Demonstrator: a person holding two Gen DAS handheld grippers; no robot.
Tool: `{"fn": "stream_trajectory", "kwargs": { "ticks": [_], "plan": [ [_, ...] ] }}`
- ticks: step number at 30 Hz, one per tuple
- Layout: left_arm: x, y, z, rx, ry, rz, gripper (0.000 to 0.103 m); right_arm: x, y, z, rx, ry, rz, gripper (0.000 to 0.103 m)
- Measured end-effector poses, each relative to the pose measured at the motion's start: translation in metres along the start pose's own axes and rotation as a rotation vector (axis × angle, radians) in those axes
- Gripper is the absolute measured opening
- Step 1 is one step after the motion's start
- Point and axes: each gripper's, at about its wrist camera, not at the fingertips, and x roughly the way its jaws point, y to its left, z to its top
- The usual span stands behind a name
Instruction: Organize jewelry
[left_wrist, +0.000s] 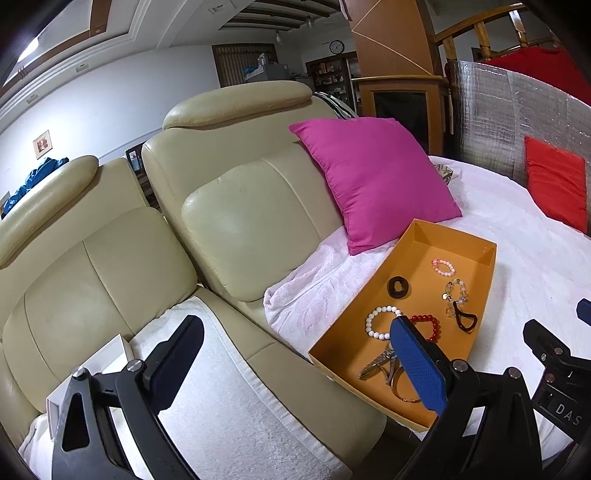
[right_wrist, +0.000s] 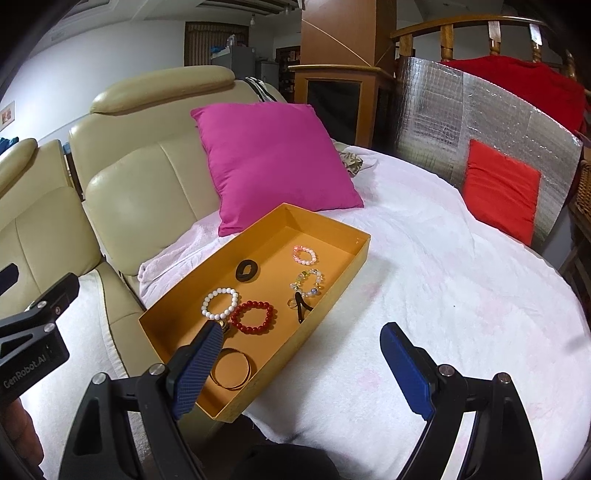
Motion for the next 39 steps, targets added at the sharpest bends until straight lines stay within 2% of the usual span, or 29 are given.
{"fn": "stream_trajectory", "kwargs": {
  "ticks": [39],
  "plan": [
    [-0.003,-0.007,0.001,0.025,0.006,-0.016,0.100,-0.005,-0.009,-0.001,0.020,-0.011,0.000,0.089]
  ]
}}
